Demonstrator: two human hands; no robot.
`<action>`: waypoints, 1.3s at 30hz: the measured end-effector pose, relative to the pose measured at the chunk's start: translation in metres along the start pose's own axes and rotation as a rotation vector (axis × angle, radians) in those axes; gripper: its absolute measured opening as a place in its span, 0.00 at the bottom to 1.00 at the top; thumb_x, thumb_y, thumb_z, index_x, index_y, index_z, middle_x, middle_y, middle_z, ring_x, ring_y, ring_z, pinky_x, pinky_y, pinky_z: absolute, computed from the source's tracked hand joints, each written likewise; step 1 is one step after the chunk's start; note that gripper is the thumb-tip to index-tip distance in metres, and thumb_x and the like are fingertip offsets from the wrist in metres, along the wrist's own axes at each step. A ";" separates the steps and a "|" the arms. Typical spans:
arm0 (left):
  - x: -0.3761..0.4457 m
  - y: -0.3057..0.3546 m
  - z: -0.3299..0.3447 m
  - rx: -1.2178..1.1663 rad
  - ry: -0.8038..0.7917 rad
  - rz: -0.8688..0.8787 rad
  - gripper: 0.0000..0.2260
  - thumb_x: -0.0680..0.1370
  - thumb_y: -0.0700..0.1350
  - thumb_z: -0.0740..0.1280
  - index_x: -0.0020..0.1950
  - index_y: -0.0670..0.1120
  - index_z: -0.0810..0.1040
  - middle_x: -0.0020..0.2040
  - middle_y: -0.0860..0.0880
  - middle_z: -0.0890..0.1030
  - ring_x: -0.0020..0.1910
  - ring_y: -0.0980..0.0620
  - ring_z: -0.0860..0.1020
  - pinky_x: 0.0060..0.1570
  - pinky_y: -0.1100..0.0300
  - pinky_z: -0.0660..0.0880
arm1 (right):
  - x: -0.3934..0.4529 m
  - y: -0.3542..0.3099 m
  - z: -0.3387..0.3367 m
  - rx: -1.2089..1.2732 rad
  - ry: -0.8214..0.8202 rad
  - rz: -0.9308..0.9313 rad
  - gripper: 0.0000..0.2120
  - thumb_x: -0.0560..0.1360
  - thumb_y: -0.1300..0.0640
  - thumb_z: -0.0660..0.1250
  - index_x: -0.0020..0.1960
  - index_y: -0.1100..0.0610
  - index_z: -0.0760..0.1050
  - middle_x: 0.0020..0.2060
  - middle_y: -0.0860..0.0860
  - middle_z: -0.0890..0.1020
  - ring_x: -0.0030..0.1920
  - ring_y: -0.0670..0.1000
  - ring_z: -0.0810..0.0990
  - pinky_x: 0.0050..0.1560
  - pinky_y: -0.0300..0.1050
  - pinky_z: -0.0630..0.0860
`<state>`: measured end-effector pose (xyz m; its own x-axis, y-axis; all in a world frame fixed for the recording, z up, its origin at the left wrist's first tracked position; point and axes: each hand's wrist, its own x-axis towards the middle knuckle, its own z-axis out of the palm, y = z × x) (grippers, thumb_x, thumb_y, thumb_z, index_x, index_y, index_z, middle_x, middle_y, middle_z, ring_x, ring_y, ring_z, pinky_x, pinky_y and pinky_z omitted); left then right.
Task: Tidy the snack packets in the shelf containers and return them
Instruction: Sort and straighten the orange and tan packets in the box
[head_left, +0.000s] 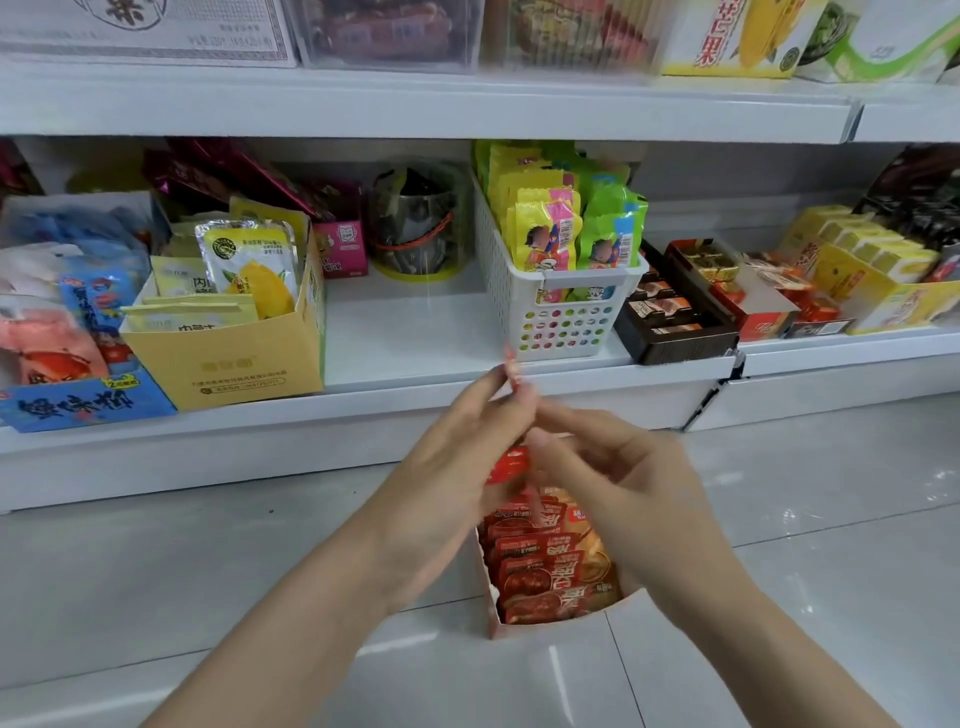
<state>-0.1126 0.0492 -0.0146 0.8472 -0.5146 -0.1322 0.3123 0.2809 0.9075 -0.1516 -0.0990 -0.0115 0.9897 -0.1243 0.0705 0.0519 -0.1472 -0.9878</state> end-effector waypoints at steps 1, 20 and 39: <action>0.001 -0.002 0.002 -0.055 -0.040 -0.019 0.20 0.81 0.55 0.64 0.70 0.49 0.73 0.63 0.46 0.82 0.63 0.49 0.79 0.60 0.54 0.77 | -0.001 0.002 0.005 -0.056 -0.047 -0.016 0.09 0.77 0.54 0.69 0.53 0.48 0.86 0.48 0.46 0.86 0.49 0.48 0.85 0.51 0.41 0.81; 0.029 0.009 -0.027 0.429 0.239 0.093 0.19 0.65 0.48 0.79 0.53 0.50 0.79 0.45 0.51 0.87 0.47 0.50 0.86 0.47 0.54 0.83 | 0.030 0.017 -0.039 0.305 0.129 0.167 0.19 0.63 0.52 0.76 0.51 0.55 0.77 0.44 0.52 0.87 0.43 0.54 0.87 0.32 0.42 0.81; 0.030 -0.085 -0.059 1.233 -0.043 0.040 0.14 0.84 0.51 0.60 0.67 0.54 0.78 0.63 0.59 0.79 0.61 0.62 0.75 0.61 0.66 0.70 | 0.039 0.084 -0.072 -0.557 0.277 -0.006 0.14 0.76 0.59 0.72 0.40 0.42 0.74 0.41 0.41 0.83 0.44 0.42 0.83 0.38 0.30 0.75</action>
<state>-0.0884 0.0575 -0.1194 0.8250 -0.5555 -0.1040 -0.3467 -0.6428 0.6831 -0.1186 -0.1865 -0.0819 0.9146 -0.3608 0.1828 -0.0940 -0.6291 -0.7716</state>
